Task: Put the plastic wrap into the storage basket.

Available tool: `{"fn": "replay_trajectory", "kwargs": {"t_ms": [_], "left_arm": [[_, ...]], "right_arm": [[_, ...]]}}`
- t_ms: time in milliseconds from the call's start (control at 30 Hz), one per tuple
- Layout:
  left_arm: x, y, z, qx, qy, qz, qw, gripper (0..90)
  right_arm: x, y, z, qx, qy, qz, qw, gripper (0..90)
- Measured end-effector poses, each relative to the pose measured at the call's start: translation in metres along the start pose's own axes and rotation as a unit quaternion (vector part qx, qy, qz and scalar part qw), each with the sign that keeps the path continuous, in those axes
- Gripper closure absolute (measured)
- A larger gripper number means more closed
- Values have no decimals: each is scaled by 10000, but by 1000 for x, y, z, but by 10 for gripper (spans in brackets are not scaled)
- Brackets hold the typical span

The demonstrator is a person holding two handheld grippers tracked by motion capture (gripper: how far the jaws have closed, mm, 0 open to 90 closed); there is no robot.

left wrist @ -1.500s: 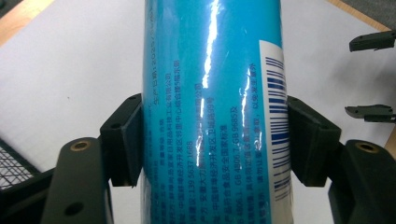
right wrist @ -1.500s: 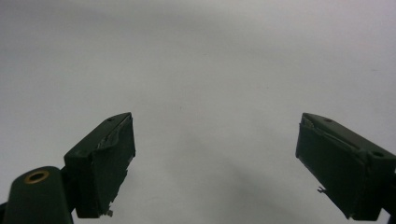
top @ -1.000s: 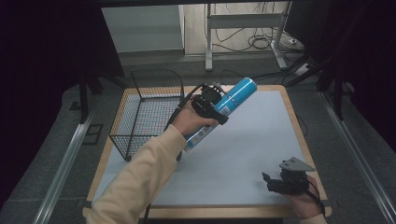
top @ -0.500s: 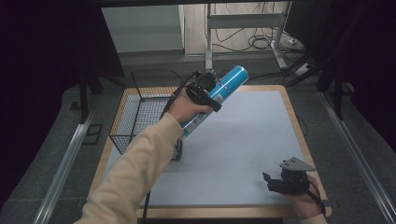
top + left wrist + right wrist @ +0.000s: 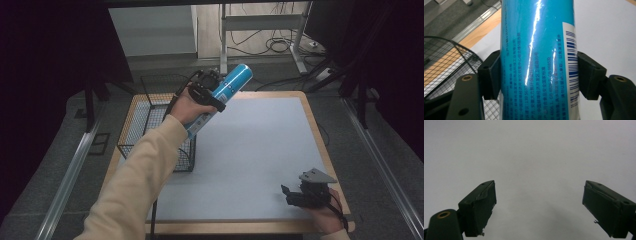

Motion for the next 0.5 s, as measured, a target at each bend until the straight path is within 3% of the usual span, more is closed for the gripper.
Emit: {"fn": "replay_trajectory", "kwargs": {"t_ms": [500], "left_arm": [[-10,3,36,264,-251,99,9993,317]], "right_arm": [[1,-2,0,-81,-46,-67,9999,122]]}}
Point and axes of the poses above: each handheld gripper's, and its own axes: y roughly forward along the jaws, x roughly out of its top, z roughly to its left, the point moved 3 cm from there along y, roughly forward along the jaws, and after that the axes turned 5 degrees about -y, right-handed, at the moved point
